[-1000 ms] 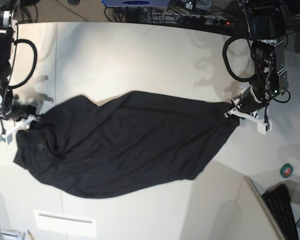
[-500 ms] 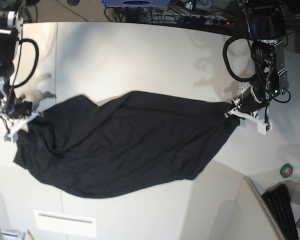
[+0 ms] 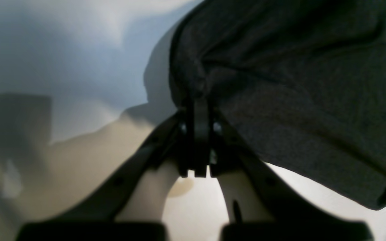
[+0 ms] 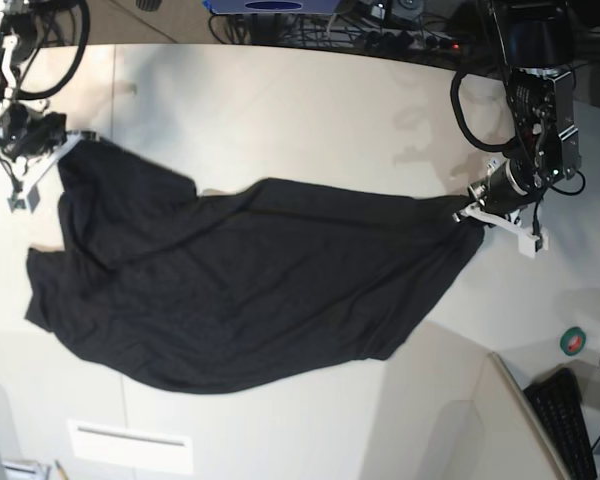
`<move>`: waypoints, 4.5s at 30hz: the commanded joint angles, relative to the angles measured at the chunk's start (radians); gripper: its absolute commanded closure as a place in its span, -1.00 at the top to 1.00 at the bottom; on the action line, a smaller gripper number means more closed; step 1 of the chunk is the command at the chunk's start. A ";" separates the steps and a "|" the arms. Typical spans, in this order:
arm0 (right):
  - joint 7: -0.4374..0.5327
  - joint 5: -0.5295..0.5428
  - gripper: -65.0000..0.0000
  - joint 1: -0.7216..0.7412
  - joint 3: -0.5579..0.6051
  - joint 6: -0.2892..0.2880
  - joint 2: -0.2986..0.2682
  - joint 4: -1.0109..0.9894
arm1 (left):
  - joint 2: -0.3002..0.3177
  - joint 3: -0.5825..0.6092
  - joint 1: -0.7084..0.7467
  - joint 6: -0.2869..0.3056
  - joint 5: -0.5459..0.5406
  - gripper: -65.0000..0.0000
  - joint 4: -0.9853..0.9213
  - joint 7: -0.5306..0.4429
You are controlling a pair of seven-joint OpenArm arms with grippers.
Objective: Layout the t-shirt on the table in an organized manner, then fold the t-shirt properly
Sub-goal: 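Drag the right gripper's shirt corner away from the left gripper, then regrip the shirt edge with the right gripper and pull it taut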
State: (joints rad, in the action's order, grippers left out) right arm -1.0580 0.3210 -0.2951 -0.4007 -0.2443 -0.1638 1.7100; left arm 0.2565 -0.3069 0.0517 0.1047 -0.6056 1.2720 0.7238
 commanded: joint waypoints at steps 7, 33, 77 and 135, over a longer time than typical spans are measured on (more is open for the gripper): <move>-0.126 -0.006 -1.00 0.009 -0.129 -0.003 0.040 -0.040 | 0.016 0.002 0.032 0.007 -0.010 -1.00 0.125 -0.014; 0.154 0.022 -1.00 0.205 -0.125 -0.002 -0.050 -0.354 | -0.012 -0.005 0.033 0.007 0.145 -1.00 0.128 -0.014; 0.315 -0.174 -1.00 0.331 -0.017 0.004 -0.118 -0.589 | -0.004 -0.007 0.024 0.007 0.145 -1.00 0.120 -0.014; 0.414 -0.026 0.01 0.233 -0.249 -0.255 -0.076 -0.615 | -0.006 -0.007 0.032 0.007 0.141 -1.00 0.120 -0.014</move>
State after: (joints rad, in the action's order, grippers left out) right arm -0.6380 0.2890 -0.0669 -0.6495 -0.4957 -0.2264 1.0885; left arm 0.2382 -0.3088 0.0921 0.1047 -0.4568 1.3788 0.7258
